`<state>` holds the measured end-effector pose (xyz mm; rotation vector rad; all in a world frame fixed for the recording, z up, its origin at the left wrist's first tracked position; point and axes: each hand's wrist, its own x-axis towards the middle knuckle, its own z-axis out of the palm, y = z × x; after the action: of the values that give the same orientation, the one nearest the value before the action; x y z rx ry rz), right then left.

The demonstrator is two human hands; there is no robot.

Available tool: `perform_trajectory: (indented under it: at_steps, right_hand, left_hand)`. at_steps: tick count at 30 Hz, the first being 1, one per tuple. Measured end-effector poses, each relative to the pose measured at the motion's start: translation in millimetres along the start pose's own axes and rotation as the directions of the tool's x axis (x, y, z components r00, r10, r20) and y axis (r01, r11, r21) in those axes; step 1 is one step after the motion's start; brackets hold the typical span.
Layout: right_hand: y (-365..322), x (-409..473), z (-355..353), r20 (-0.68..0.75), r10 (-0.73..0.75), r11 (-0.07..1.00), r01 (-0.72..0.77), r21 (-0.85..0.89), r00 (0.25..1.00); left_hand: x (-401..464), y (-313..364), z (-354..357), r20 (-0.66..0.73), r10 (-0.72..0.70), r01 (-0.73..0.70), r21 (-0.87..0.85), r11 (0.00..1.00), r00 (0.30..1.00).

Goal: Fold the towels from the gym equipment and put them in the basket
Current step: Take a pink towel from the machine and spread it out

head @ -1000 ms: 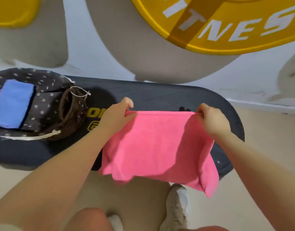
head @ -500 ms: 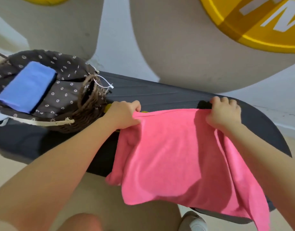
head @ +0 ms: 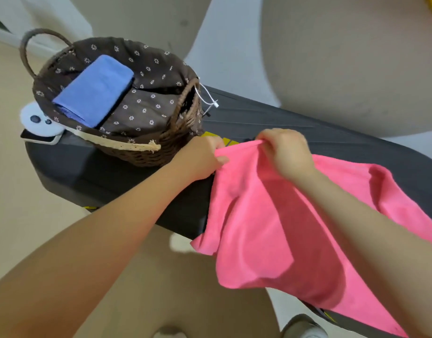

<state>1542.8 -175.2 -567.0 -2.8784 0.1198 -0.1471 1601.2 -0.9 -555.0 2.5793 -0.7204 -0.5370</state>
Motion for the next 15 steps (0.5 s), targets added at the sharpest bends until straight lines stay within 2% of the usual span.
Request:
perform_trajectory:
  at_steps: [2, 4, 6, 7, 9, 10, 12, 15]
  right_hand:
    - [15.0, 1.5, -3.0, 0.008, 0.163, 0.986, -0.163, 0.023, 0.987]
    - [21.7, 2.5, -3.9, 0.084, 0.197, 0.978, -0.201, 0.047, 0.977]
    - [17.0, 2.8, -7.2, 0.244, 0.015, 0.999, -0.023, 0.030, 0.970]
    - [11.2, 3.8, -7.7, 0.282, -0.099, 0.993, 0.076, 0.092, 0.954]
    - [-7.6, 8.3, -11.4, 0.254, -0.216, 0.947, 0.139, 0.291, 0.943]
    - [-15.6, 12.0, -12.2, 0.201, -0.242, 0.922, 0.161, 0.352, 0.949]
    - [-28.0, 22.2, -13.6, 0.117, -0.263, 0.907, 0.205, 0.367, 0.958]
    - [-32.5, 36.0, -10.5, 0.099, -0.193, 0.945, 0.158, 0.286, 0.976]
  left_hand:
    - [1.3, -4.5, 4.5, -0.090, -0.005, -0.015, -0.224, 0.974, 0.996]
    - [0.6, -4.1, 8.2, -0.209, 0.001, -0.081, -0.370, 0.925, 0.978]
    - [0.6, -0.4, 8.0, -0.291, 0.043, -0.161, -0.394, 0.905, 0.956]
    - [1.3, 2.0, 5.8, -0.308, 0.079, -0.196, -0.369, 0.909, 0.948]
    - [4.5, 6.5, -1.1, -0.329, 0.136, -0.235, -0.283, 0.930, 0.935]
    - [6.2, 8.1, -4.3, -0.338, 0.134, -0.226, -0.252, 0.941, 0.932]
    - [7.3, 9.6, -6.8, -0.370, 0.078, -0.184, -0.262, 0.947, 0.926]
    - [-1.2, 8.9, 0.6, -0.344, -0.054, -0.138, -0.509, 0.850, 0.937]
